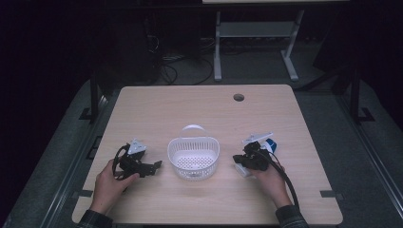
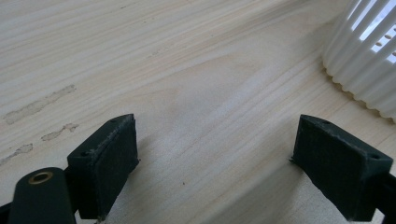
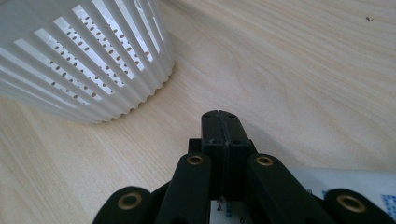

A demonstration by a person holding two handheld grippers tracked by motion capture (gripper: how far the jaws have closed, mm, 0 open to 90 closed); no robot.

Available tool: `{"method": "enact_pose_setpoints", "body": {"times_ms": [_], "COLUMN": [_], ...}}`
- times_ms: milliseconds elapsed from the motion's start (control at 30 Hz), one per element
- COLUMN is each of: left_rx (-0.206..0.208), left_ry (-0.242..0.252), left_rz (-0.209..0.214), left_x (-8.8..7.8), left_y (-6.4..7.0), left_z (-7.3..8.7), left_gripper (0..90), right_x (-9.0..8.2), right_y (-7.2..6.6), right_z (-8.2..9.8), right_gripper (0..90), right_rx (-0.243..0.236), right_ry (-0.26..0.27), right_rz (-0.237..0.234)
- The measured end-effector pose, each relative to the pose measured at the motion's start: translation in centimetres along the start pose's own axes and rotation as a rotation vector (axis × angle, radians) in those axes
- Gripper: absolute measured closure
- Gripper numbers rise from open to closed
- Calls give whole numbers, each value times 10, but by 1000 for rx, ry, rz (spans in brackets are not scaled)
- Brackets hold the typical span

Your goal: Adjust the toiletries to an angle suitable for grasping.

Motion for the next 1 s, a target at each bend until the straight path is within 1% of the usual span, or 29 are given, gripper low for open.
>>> {"method": "enact_pose_setpoints", "body": {"times_ms": [400, 567, 600, 767, 1000], "left_rx": [0, 0, 1, 0, 1], "left_ry": [-1, -1, -1, 0, -1], "left_rz": [0, 0, 0, 0, 0], "left_x": [0, 0, 0, 0, 0], "left_y": [0, 0, 0, 0, 0], "left_z": [0, 0, 0, 0, 0], "left_gripper": [130, 130, 130, 130, 130], "right_x": [-4, -9, -10, -13, -23], "right_y": [-2, -4, -4, -5, -5], "right_z": [5, 10, 10, 16, 25], "right_gripper": [897, 897, 897, 897, 897], "right_rx": [-6, -7, -1, -11, -1], "right_ry": [-7, -11, -12, -20, -25], "right_rz": [-5, -9, -9, -7, 0]}}
Point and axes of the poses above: each handheld gripper's, and its own axes: x roughly forward along the jaws, z roughly out of its underside, y roughly to its right, the point moved 7 cm from there along x, roughly forward along the jaws, and after that the axes turned 6 degrees about -z, right-handed, at the moved point
